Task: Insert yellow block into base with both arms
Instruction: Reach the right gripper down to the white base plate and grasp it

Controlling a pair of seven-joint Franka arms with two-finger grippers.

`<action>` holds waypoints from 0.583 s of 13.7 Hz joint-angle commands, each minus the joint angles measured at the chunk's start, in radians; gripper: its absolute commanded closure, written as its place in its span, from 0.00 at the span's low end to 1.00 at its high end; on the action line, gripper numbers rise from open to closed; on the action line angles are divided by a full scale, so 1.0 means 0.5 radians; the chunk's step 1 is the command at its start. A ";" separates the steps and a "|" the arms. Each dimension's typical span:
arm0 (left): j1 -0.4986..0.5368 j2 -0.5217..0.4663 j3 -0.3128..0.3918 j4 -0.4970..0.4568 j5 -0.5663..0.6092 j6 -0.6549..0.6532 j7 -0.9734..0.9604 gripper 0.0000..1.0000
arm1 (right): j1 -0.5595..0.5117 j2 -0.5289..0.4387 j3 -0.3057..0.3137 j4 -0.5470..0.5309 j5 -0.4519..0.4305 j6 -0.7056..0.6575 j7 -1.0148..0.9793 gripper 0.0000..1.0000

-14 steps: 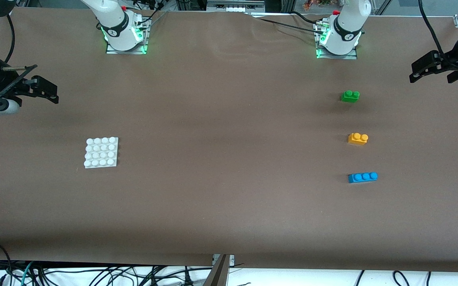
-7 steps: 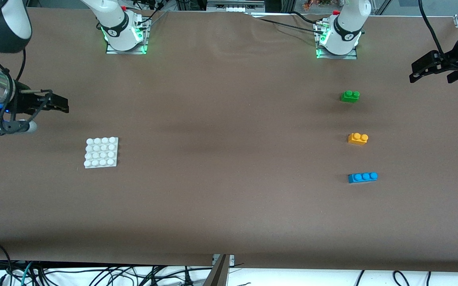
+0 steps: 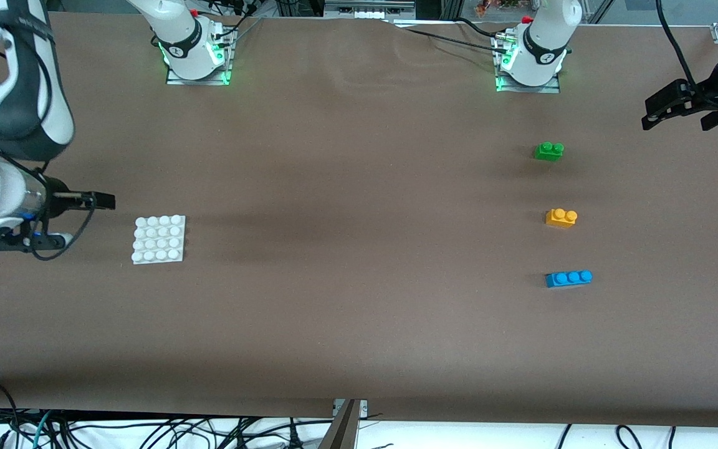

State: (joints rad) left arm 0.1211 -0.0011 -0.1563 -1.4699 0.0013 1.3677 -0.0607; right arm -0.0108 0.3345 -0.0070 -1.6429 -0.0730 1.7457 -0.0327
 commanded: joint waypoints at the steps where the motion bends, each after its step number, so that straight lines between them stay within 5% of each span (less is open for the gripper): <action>1: 0.000 0.017 -0.010 0.056 0.034 -0.045 0.026 0.00 | 0.000 -0.037 -0.007 -0.233 -0.038 0.281 -0.005 0.00; 8: 0.000 0.017 -0.007 0.056 0.034 -0.045 0.020 0.00 | 0.000 0.325 -0.011 -0.261 -0.032 0.681 0.108 0.00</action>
State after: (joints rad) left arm 0.1210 -0.0011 -0.1563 -1.4697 0.0013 1.3677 -0.0607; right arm -0.0107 0.4601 -0.0104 -1.7721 -0.0784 2.0492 -0.0203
